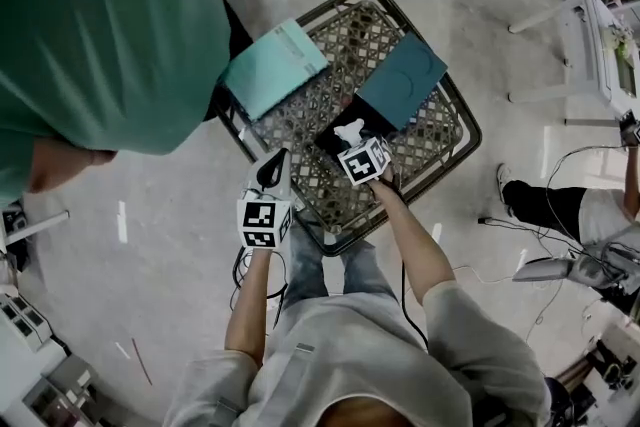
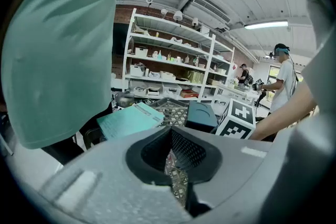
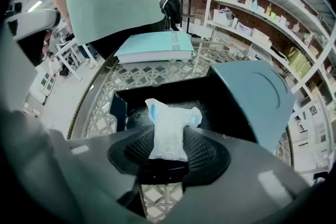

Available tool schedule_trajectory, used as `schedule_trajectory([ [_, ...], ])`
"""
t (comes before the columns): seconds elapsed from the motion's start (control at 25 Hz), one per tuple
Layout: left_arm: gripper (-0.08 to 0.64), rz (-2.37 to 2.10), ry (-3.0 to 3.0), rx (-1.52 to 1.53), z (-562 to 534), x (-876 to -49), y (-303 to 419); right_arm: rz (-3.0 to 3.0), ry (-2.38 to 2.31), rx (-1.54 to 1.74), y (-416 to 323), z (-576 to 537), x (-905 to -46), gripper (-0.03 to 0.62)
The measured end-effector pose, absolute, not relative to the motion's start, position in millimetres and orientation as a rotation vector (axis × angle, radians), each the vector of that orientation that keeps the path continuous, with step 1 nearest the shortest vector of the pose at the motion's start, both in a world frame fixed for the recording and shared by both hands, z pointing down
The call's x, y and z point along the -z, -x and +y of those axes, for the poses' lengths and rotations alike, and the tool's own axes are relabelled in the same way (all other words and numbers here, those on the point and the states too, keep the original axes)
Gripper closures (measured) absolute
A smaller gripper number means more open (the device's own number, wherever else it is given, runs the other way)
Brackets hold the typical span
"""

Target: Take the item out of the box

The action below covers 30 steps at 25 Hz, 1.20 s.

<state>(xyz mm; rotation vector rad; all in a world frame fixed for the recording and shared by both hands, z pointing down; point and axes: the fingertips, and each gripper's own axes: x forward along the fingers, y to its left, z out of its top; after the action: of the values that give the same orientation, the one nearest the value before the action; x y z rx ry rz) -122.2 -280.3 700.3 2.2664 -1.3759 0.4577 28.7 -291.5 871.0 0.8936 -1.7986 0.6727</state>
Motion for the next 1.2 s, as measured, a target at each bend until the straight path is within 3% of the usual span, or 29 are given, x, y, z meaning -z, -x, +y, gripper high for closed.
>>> schedule_trajectory([
  [0.48,0.557,-1.377,-2.281,-0.452,-277.4,-696.8,119.1,-1.853,-0.971,-0.616,-36.5,-294.6,-852.5,0.434],
  [1.2,0.557,-1.377,-2.321,-0.447,-278.7,-681.1,107.3,-2.059,-1.322,-0.472,-67.0,-297.2,-746.1,0.436],
])
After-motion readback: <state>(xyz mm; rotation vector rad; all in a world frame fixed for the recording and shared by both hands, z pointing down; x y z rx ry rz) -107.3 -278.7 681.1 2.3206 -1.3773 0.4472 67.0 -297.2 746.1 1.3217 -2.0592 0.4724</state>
